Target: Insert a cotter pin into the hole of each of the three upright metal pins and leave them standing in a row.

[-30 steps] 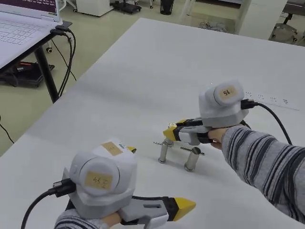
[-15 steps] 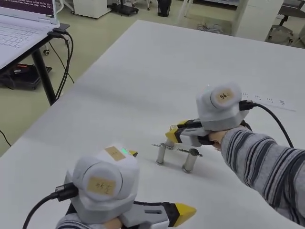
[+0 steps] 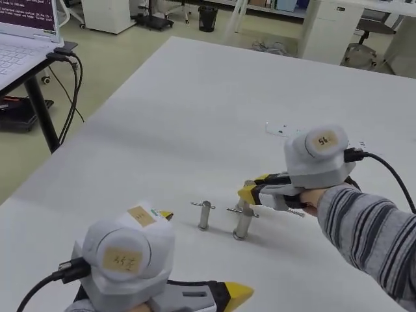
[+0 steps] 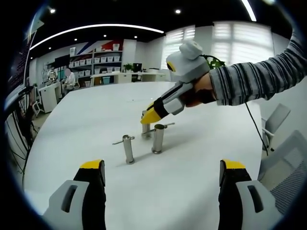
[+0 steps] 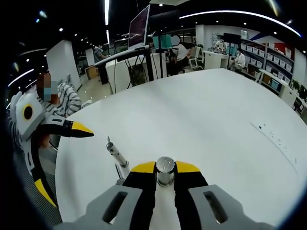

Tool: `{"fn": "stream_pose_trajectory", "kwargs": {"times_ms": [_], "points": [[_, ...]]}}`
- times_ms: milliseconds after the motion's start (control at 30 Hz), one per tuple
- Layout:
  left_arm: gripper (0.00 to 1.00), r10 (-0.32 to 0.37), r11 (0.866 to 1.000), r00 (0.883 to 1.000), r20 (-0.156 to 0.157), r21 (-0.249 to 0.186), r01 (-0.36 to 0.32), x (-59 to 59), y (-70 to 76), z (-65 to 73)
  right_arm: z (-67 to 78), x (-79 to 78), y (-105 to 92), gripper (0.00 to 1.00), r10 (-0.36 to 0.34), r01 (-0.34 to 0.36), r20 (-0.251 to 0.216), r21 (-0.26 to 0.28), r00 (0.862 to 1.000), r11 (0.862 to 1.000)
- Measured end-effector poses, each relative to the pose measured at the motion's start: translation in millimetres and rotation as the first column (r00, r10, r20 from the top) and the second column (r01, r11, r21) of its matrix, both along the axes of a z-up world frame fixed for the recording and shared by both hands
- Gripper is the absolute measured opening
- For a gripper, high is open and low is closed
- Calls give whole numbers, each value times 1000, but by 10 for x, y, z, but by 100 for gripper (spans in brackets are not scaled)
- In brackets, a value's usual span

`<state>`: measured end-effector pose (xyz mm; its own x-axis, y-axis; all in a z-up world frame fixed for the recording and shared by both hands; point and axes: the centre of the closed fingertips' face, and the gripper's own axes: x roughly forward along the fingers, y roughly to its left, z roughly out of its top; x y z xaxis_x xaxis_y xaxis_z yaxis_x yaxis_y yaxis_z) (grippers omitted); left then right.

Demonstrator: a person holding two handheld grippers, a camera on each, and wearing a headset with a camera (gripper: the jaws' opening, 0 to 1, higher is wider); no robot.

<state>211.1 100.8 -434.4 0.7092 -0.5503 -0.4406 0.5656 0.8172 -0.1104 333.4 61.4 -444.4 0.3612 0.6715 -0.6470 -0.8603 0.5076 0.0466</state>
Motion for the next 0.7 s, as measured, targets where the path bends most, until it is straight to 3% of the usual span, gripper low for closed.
{"fn": "stream_pose_trajectory", "kwargs": {"times_ms": [467, 700], "points": [[99, 0, 1000, 1000, 2, 1, 0, 2, -22, 6, 36, -194, -393, 8, -43, 44, 10, -34, 999, 998], [99, -6, 1000, 1000, 6, -5, 6, 3, -43, 21, 20, -375, -510, 8, -53, 53, 8, -39, 999, 998]]}}
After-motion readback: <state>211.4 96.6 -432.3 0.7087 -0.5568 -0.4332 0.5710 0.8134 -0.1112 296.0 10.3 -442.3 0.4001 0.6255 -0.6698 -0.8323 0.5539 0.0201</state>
